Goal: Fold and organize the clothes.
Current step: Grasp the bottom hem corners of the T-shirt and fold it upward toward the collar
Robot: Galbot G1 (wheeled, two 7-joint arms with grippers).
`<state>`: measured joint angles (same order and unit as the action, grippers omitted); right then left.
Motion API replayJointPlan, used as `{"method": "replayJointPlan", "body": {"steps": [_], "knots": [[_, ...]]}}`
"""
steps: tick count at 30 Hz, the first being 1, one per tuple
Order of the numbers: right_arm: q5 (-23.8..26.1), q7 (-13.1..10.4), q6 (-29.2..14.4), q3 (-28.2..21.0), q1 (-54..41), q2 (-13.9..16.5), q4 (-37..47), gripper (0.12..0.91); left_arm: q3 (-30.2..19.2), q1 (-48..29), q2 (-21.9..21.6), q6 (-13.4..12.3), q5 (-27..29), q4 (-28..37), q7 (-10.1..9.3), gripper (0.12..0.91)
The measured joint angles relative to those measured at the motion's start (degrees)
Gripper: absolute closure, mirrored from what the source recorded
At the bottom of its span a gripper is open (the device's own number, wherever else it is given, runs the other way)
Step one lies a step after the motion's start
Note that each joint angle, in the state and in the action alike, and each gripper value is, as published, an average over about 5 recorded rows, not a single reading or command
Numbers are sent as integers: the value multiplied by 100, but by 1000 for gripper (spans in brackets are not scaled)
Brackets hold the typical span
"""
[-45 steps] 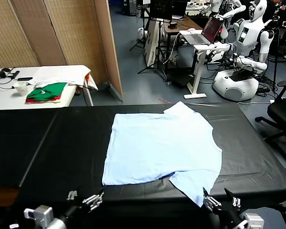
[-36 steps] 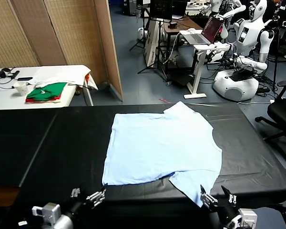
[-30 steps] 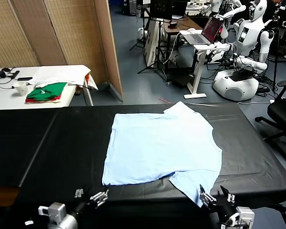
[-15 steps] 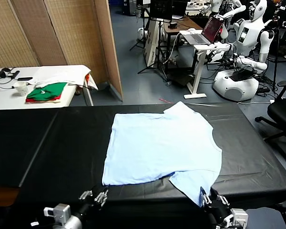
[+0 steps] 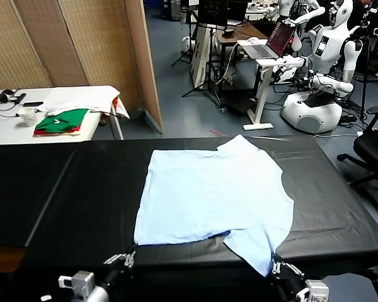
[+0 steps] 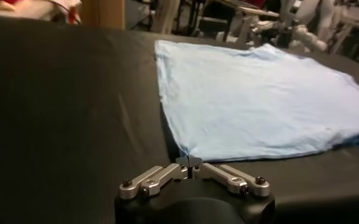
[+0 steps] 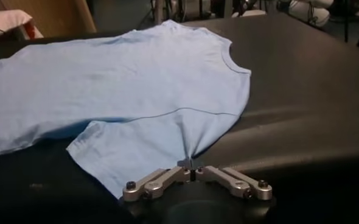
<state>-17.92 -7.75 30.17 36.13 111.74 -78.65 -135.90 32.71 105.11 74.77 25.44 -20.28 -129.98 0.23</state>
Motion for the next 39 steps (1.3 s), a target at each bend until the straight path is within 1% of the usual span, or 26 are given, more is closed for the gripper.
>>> {"method": "replayJointPlan", "body": {"steps": [5, 8, 11, 14, 19, 25, 31, 39], "knots": [[-44, 52, -91, 7, 67, 14, -129, 885, 153, 464, 58, -92, 46, -435, -48, 885], [-145, 224, -328, 77, 0, 48, -167, 885, 233, 672, 93, -195, 36, -658, -63, 885], [-219, 426, -626, 159, -169, 117, -124, 885, 256, 731, 129, -358, -15, -755, -50, 885], [-269, 532, -886, 187, -442, 204, -3, 885, 234, 638, 174, -444, -133, -735, -9, 885], [-286, 594, -1196, 113, -1091, 399, 450, 885, 155, 124, 324, -486, -229, -481, 3, 885], [-307, 611, -1329, -42, -1991, 616, 1289, 885, 12, -732, 432, -651, -45, 39, 107, 885], [-301, 597, -1346, -138, -2758, 763, 1968, 885, -109, -1371, 340, -767, 89, 586, 135, 885], [-180, 592, -1305, -297, -3426, 813, 2601, 885, -266, -1936, 142, -747, 164, 1142, 117, 885]]}}
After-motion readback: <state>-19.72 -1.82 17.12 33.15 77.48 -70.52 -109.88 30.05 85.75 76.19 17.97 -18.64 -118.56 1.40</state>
